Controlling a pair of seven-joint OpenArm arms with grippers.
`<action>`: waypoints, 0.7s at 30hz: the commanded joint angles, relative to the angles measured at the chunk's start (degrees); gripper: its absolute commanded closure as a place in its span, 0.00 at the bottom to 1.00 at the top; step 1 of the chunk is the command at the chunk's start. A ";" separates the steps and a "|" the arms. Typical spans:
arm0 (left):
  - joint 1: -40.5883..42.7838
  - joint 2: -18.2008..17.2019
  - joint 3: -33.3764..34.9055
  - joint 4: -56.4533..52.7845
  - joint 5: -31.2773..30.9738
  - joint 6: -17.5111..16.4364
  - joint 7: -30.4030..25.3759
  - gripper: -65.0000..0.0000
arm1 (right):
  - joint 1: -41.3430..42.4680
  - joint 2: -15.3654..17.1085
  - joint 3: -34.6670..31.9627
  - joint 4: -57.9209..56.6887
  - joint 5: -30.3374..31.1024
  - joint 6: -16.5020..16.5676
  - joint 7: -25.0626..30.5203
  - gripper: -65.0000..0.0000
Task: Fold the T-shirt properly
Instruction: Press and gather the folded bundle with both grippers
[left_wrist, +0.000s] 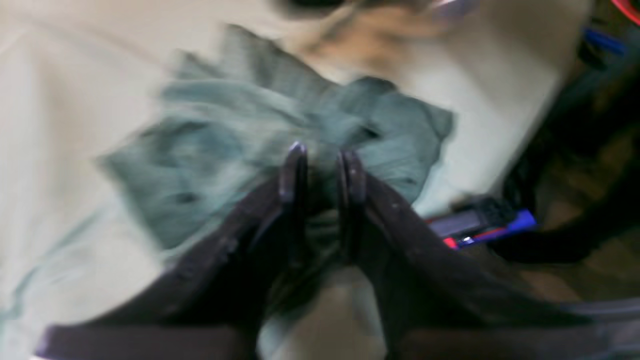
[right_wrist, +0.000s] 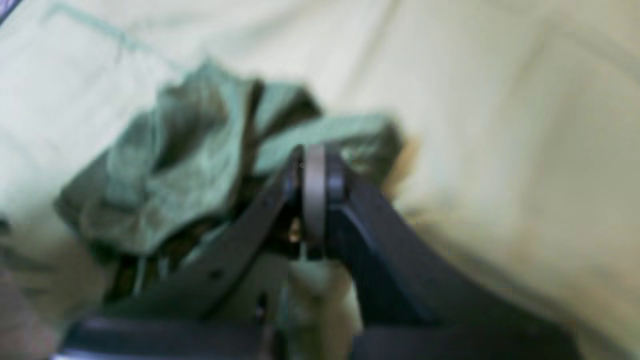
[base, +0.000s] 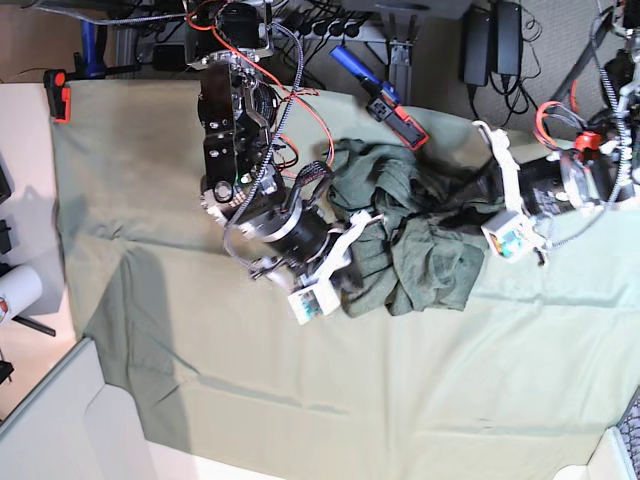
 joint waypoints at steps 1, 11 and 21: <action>-0.46 0.76 1.62 0.85 0.92 -0.45 -1.99 0.88 | 1.22 -0.22 0.02 0.52 0.76 0.28 1.66 1.00; -2.47 6.43 9.97 -1.68 10.54 -0.45 -5.14 0.89 | 4.50 -0.85 -6.80 -7.87 0.72 0.28 1.88 1.00; -6.21 0.92 9.55 -5.73 12.48 -0.45 -5.09 0.89 | 12.39 -7.28 -11.26 -19.06 0.24 0.31 4.92 1.00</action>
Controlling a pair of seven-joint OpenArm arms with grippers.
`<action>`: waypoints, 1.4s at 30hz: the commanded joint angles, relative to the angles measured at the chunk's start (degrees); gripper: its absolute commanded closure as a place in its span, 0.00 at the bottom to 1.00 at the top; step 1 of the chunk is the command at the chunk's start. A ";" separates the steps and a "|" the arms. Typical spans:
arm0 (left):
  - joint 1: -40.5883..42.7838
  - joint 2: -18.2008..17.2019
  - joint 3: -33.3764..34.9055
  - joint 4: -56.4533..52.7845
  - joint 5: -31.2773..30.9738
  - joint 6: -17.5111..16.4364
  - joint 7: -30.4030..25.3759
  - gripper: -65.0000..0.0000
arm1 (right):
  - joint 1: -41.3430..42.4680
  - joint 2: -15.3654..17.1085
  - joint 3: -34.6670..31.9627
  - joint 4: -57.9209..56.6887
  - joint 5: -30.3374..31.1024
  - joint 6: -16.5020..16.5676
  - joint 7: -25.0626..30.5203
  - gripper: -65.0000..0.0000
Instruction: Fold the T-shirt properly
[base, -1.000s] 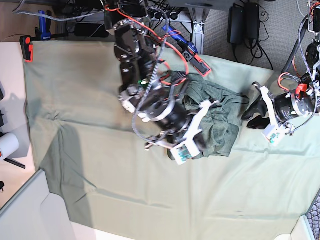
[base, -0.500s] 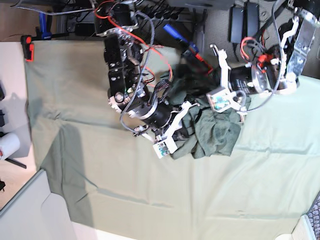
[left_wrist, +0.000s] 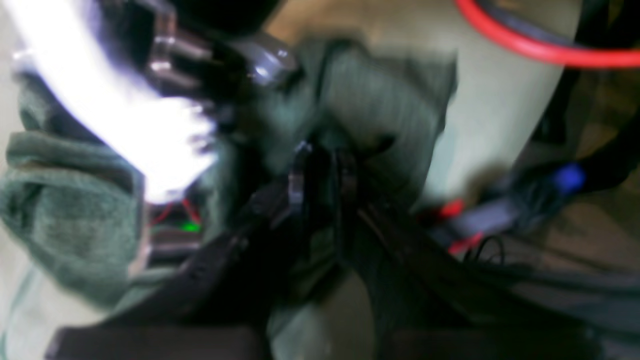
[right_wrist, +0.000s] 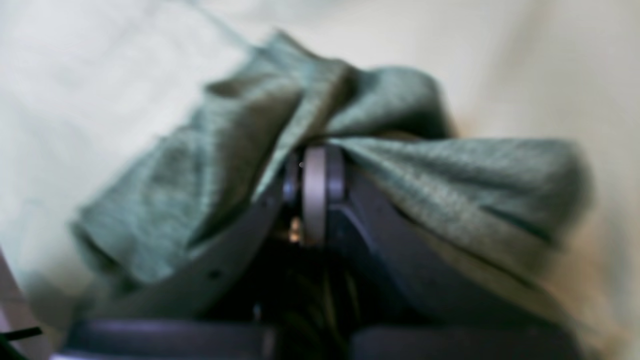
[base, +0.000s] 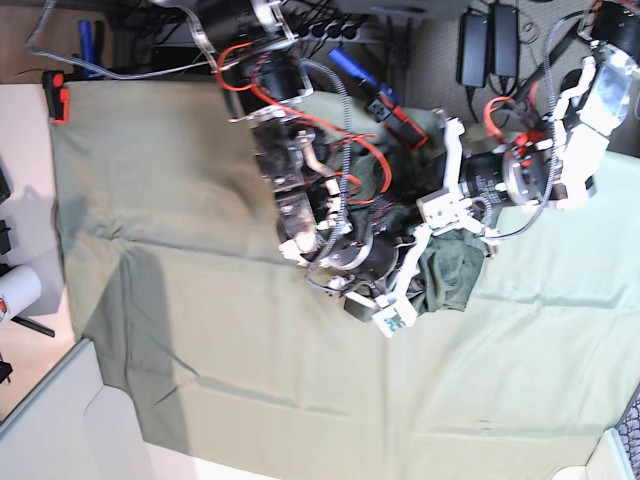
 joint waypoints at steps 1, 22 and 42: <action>-0.98 -1.20 -1.16 0.87 -0.81 -0.25 -1.49 0.89 | 2.38 -1.73 -0.24 -0.37 1.38 0.79 1.99 1.00; -0.92 -4.83 -9.11 0.87 -7.91 -0.25 -0.50 0.89 | 10.23 -5.88 1.22 -7.74 -4.98 0.96 6.62 1.00; -0.57 -9.73 -22.21 0.85 -19.06 -0.25 3.48 0.89 | -7.45 4.07 5.68 13.77 2.27 1.22 -6.01 1.00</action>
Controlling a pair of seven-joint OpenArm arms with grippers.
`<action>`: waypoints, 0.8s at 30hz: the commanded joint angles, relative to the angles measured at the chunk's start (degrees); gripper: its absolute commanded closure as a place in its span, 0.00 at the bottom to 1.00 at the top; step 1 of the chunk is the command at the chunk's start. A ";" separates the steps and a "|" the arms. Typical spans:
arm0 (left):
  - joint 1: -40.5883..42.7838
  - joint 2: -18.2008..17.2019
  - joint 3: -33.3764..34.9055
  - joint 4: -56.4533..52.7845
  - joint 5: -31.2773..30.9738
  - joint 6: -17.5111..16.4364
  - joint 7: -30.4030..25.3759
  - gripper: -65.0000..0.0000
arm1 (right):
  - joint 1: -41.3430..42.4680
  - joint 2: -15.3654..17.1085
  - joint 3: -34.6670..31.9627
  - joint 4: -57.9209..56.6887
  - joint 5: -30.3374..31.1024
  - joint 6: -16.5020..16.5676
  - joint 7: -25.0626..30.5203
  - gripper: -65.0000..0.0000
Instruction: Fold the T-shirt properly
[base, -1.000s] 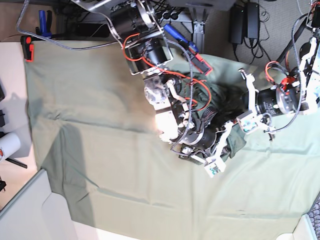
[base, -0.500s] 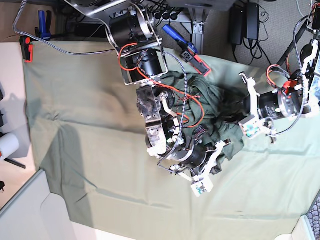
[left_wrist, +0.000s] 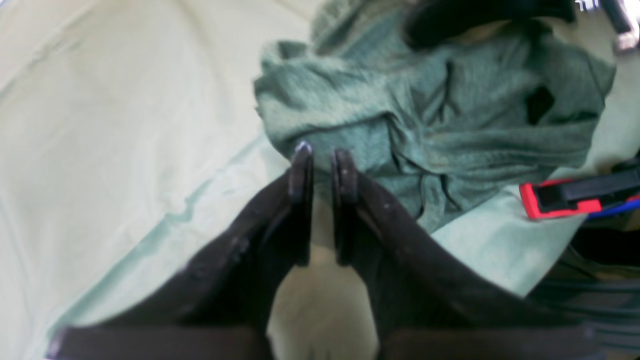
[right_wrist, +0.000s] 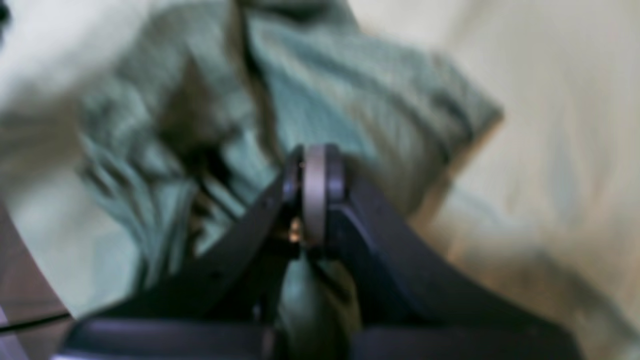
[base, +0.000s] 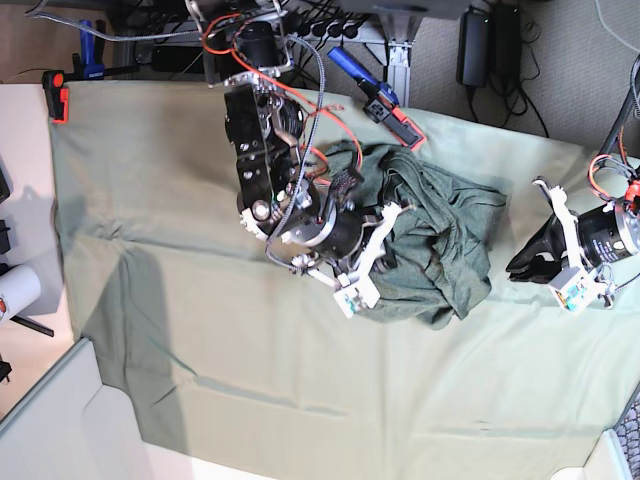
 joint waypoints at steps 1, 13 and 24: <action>-0.76 -0.68 -0.66 0.90 -1.22 -0.17 -0.70 0.89 | -0.24 0.13 -0.09 1.03 0.81 0.04 1.11 1.00; -0.79 -0.68 -0.66 0.90 -2.45 -0.17 -0.57 0.89 | -4.79 -0.20 -6.12 1.03 5.09 0.04 2.82 1.00; -0.79 -0.70 -0.66 0.90 -2.49 -0.17 0.04 0.89 | -4.48 -6.36 -10.75 1.05 1.81 0.07 2.80 1.00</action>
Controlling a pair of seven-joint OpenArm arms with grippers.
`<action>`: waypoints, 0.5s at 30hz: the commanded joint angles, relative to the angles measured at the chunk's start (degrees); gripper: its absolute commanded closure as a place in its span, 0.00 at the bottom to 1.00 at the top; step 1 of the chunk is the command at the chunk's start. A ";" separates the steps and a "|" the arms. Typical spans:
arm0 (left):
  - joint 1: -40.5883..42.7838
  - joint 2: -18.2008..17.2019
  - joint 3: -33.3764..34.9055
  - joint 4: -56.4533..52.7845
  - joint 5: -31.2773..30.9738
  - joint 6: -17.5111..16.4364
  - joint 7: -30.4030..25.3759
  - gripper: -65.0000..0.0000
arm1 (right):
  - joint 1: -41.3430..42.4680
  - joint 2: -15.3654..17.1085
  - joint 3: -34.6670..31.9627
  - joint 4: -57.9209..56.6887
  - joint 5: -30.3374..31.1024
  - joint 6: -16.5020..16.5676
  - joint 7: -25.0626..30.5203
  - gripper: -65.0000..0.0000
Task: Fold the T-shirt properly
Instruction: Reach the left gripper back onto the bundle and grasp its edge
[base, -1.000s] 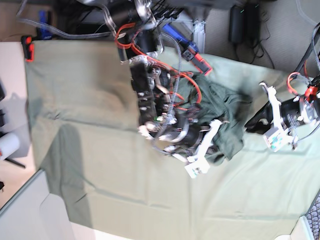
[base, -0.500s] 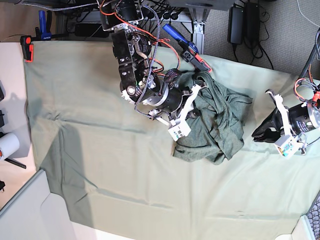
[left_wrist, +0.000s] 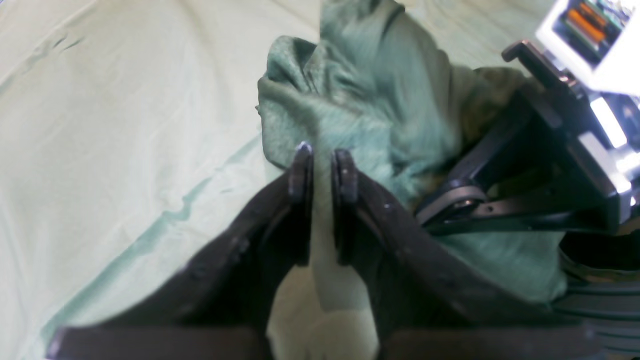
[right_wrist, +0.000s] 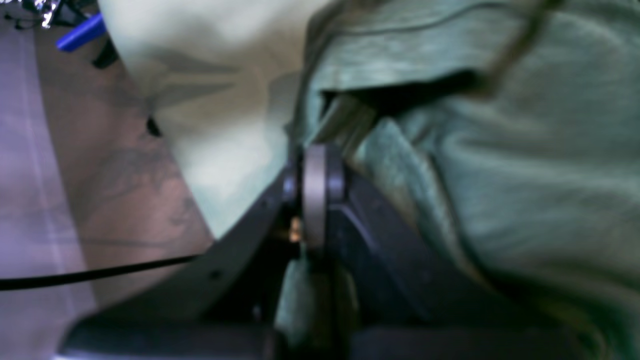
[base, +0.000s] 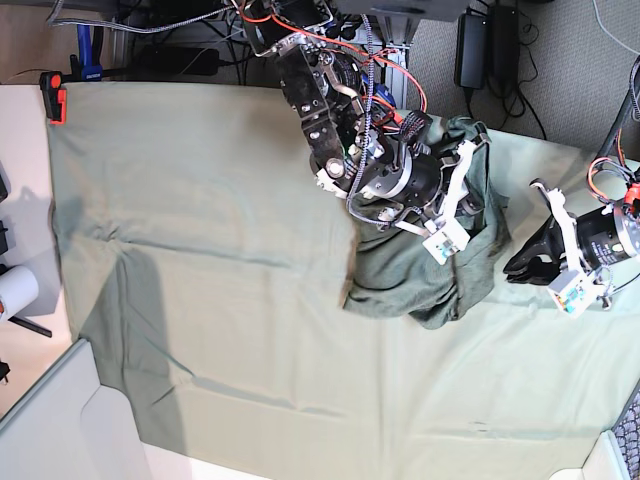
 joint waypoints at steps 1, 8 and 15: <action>-0.74 -0.68 -0.44 0.90 -1.03 -0.14 -0.81 0.89 | 0.98 -0.57 0.07 1.09 0.31 0.07 1.18 1.00; -0.74 -0.68 -0.44 0.90 -2.10 -0.14 -0.79 0.89 | 4.31 -0.55 0.13 1.14 -0.04 0.07 3.28 1.00; -0.09 -1.33 -0.44 1.11 -10.47 -0.14 5.01 0.89 | 10.69 -0.55 0.15 0.63 -5.46 0.04 5.66 1.00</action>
